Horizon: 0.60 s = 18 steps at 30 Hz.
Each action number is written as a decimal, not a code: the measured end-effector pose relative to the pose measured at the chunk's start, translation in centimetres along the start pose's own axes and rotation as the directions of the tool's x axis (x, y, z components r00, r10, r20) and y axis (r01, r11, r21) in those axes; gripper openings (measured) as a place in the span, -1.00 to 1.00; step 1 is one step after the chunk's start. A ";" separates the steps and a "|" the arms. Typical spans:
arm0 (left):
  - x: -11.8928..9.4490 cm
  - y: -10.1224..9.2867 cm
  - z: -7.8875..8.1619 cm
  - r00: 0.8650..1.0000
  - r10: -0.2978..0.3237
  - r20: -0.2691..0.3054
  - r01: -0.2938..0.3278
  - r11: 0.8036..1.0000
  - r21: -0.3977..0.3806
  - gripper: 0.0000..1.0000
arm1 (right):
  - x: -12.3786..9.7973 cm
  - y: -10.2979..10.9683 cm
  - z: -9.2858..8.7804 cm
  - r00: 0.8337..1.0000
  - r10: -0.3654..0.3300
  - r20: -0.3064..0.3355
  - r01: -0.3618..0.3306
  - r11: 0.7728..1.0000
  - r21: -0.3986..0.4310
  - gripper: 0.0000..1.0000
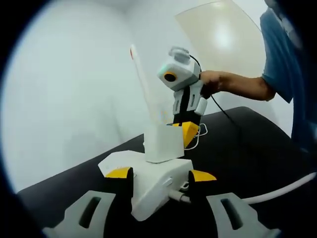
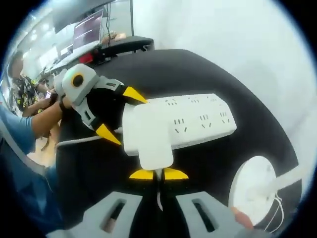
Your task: Insert the desk lamp plug into the socket, turn on the power strip switch, turn on the lamp switch, then turn off the lamp switch, turn off the power strip switch, and remove the plug from the socket.
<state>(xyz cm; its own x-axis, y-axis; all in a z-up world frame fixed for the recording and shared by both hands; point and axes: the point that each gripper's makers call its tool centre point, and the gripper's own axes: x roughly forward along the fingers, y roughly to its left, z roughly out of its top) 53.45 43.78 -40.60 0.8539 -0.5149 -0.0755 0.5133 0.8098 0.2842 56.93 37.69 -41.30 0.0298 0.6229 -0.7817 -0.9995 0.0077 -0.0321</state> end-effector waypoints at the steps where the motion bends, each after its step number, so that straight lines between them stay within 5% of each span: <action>1: 0.0 0.0 0.0 1.000 0.000 -0.002 0.000 1.000 -0.001 -0.16 | -0.1 -0.1 0.1 1.000 -0.005 -0.015 0.005 1.000 -0.009 -0.90; 12: 0.0 0.0 -0.1 1.000 0.005 -0.012 -0.005 1.000 -0.003 -0.15 | -1.5 0.3 2.2 0.982 -0.063 -0.180 0.035 0.988 -0.151 -0.91; 18: 0.0 0.0 -0.1 1.000 0.003 -0.008 -0.003 1.000 0.001 -0.17 | -1.2 -0.7 1.4 0.993 -0.038 -0.113 0.026 0.994 -0.105 -0.91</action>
<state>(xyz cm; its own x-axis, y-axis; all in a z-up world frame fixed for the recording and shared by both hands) 53.49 43.79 -40.71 0.8561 -0.5103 -0.0825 0.5109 0.8111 0.2849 57.62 38.03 -39.52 0.0688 0.5300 -0.8452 -0.9914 -0.0581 -0.1171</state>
